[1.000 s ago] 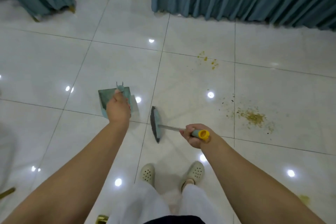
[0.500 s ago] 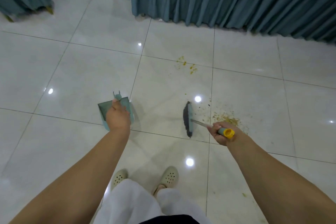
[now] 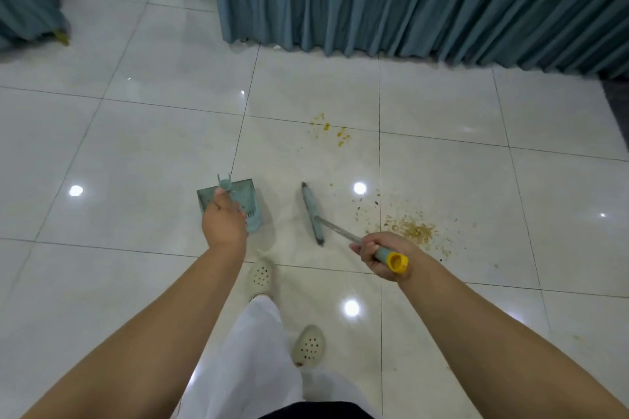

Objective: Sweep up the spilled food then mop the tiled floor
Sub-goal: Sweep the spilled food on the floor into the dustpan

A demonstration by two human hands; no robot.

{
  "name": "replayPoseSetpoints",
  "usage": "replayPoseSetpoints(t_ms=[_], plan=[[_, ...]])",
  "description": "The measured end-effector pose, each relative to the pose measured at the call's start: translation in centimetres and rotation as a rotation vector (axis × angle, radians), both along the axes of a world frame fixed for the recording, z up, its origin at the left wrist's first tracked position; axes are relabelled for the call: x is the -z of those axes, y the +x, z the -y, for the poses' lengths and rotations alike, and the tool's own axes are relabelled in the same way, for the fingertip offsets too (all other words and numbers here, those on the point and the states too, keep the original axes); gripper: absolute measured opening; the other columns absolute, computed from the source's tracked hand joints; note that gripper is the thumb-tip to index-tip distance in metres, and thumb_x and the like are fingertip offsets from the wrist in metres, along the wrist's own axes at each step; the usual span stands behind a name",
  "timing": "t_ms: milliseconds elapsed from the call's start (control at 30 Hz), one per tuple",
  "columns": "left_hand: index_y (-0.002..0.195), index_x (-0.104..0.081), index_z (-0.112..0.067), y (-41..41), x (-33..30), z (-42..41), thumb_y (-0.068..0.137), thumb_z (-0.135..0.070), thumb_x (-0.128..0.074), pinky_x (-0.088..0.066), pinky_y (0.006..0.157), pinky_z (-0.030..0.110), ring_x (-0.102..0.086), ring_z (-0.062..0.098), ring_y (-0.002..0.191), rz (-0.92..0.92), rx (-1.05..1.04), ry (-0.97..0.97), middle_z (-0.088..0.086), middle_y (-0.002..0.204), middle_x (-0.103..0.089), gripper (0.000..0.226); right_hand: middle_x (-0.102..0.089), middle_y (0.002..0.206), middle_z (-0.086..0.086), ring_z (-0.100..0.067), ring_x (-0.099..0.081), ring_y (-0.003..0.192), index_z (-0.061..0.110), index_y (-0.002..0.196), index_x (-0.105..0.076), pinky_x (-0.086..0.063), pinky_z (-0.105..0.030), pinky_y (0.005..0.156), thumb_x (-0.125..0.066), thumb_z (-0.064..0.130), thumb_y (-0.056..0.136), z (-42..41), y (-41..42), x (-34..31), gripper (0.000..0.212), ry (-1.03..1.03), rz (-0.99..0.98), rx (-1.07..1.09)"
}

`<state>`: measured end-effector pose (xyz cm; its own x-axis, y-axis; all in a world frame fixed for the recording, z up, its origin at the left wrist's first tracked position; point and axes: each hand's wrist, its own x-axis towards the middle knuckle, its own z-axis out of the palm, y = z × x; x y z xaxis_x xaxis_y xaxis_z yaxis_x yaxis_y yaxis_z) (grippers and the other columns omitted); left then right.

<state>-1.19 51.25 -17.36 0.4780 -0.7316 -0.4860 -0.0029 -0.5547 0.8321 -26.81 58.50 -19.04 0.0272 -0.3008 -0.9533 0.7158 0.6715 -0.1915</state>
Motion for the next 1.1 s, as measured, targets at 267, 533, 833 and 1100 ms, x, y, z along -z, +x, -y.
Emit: replayPoseSetpoints(t_ms=[267,533,833,1100], plan=[[0.072,-0.057,-0.008,1.6,-0.5,7.4,0.101,-0.042,-0.032,-0.046,0.072,0.033,-0.052,0.02,0.062,0.024,0.04,0.004,0.006,0.069,-0.055,0.051,-0.049,0.09,-0.023,-0.009,-0.038,0.027,-0.002,0.096,-0.043,-0.038,-0.012,0.03,-0.037,-0.003,0.095,9.0,7.4,1.0,0.006,-0.014,0.138,-0.074],[0.067,-0.053,-0.018,3.2,0.2,15.9,0.099,-0.045,-0.034,-0.051,0.078,0.037,-0.059,0.023,0.072,0.023,0.119,0.028,0.002,0.069,-0.058,0.046,-0.049,0.092,-0.024,-0.011,-0.038,0.025,-0.002,0.098,-0.044,-0.039,-0.013,0.028,-0.039,-0.001,0.096,17.8,8.1,2.5,0.005,0.02,0.161,0.067],[0.07,-0.053,-0.012,0.4,0.6,22.3,0.092,-0.051,-0.047,-0.052,0.08,0.044,-0.062,0.029,0.081,0.012,0.311,0.093,0.009,0.078,-0.061,0.045,-0.046,0.091,-0.025,-0.01,-0.035,0.022,0.002,0.119,-0.038,-0.038,-0.013,0.027,-0.037,-0.001,0.098,17.9,0.0,0.1,0.021,0.056,0.009,0.444],[0.066,-0.047,-0.017,-1.4,1.4,25.0,0.093,-0.05,-0.044,-0.05,0.07,0.04,-0.054,0.023,0.073,0.047,0.404,0.085,0.01,0.076,-0.056,0.044,-0.045,0.094,-0.025,-0.011,-0.036,0.025,0.007,0.146,-0.028,-0.038,-0.014,0.029,-0.033,0.0,0.099,15.2,-5.2,-1.1,0.048,0.098,-0.099,0.597]])
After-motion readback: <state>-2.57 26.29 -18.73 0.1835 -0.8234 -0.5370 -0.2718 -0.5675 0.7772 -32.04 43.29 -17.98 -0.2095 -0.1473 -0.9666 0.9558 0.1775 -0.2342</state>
